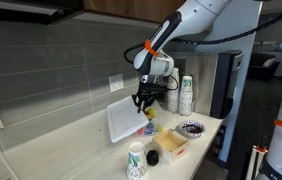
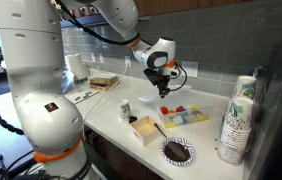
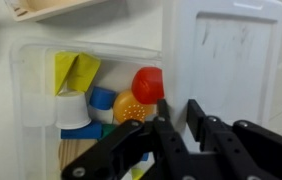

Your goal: Remove the white lid from the clear container.

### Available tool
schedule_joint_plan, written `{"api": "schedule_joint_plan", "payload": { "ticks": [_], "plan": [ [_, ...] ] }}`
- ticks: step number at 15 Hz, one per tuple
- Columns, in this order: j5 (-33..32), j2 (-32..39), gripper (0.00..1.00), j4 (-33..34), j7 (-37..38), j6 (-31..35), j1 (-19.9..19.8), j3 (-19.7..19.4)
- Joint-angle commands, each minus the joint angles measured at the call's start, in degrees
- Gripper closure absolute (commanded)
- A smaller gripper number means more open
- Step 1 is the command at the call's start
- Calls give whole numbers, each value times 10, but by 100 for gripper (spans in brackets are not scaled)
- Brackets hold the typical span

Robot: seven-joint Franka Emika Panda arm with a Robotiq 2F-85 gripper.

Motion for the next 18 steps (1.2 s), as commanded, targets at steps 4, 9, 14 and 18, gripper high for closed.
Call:
{"api": "schedule_joint_plan", "payload": {
  "ticks": [4,9,14,18],
  "plan": [
    [-29,35,50,36,33,-29,1,-8],
    [-20,23,20,34,26,-30,-3,-7],
    [-17,8,0,36,27,-35,-11,-14],
    [-46,-25,0,17,52,-19,-12,-33]
  ]
}}
